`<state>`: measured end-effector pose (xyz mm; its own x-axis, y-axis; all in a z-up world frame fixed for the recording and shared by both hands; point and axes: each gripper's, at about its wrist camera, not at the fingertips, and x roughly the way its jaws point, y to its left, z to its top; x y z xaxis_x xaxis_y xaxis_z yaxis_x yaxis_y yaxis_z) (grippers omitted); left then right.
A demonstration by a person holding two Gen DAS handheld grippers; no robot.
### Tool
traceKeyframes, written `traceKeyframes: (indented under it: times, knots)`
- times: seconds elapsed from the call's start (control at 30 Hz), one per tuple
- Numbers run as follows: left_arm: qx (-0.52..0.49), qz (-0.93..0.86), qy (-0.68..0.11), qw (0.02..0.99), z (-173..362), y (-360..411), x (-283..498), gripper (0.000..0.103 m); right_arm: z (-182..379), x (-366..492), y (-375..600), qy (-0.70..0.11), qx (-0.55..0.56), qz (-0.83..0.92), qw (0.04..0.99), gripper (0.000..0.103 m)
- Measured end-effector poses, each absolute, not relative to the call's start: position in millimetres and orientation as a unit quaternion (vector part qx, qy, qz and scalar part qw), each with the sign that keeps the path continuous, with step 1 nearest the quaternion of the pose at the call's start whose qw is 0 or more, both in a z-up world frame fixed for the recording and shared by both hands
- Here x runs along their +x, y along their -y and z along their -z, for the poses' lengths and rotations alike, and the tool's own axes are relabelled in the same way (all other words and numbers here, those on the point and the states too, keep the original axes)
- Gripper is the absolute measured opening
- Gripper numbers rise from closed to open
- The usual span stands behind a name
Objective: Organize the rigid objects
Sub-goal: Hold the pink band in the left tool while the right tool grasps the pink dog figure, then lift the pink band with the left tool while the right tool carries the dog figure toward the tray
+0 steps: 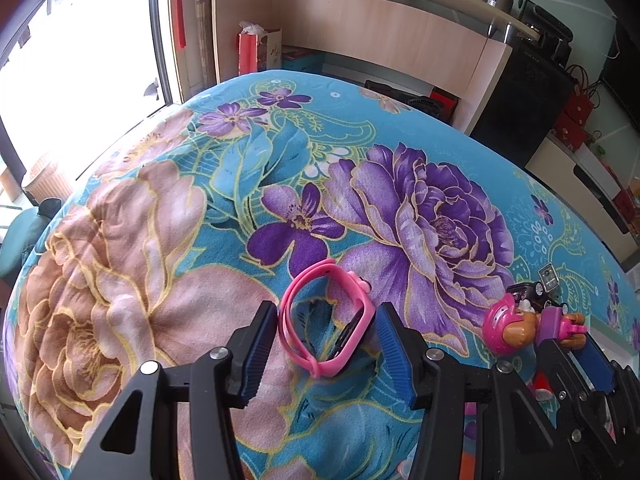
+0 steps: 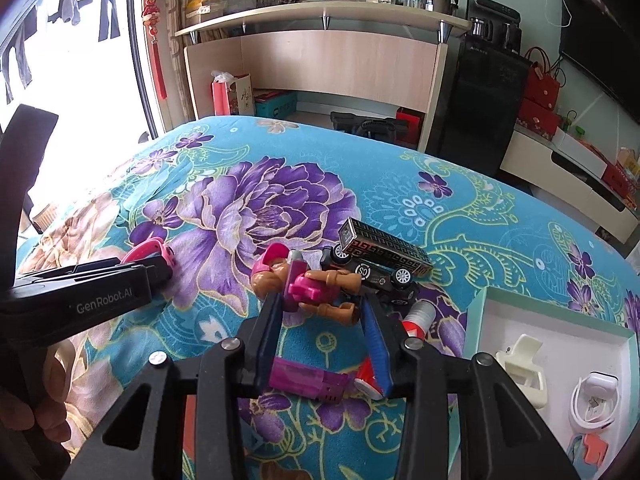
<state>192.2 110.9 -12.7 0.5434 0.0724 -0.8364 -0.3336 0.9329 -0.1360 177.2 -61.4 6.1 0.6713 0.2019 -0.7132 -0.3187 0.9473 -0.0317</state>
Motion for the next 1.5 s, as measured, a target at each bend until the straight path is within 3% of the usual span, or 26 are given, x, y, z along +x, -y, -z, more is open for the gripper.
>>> traceKeyframes:
  times: [0.47, 0.73, 0.83, 1.3, 1.5]
  knots:
    - [-0.127, -0.103, -0.438, 0.884, -9, -99, 188, 0.054, -43, 171, 81, -0.351, -0.051, -0.131, 0.926, 0.041]
    - [-0.105, -0.08, -0.426, 0.895, -23, -76, 189, 0.048, -55, 161, 112, -0.347, -0.03, -0.096, 0.933, 0.041]
    - [-0.105, -0.067, -0.418, 0.9, -27, -68, 188, 0.04, -59, 157, 128, -0.347, -0.015, -0.08, 0.934, 0.041]
    - [-0.135, -0.106, -0.434, 0.885, -14, -93, 184, 0.04, -57, 157, 152, -0.352, 0.014, -0.07, 0.933, 0.041]
    - [-0.11, -0.137, -0.463, 0.869, 6, -95, 193, 0.047, -55, 159, 158, -0.359, 0.024, -0.07, 0.93, 0.041]
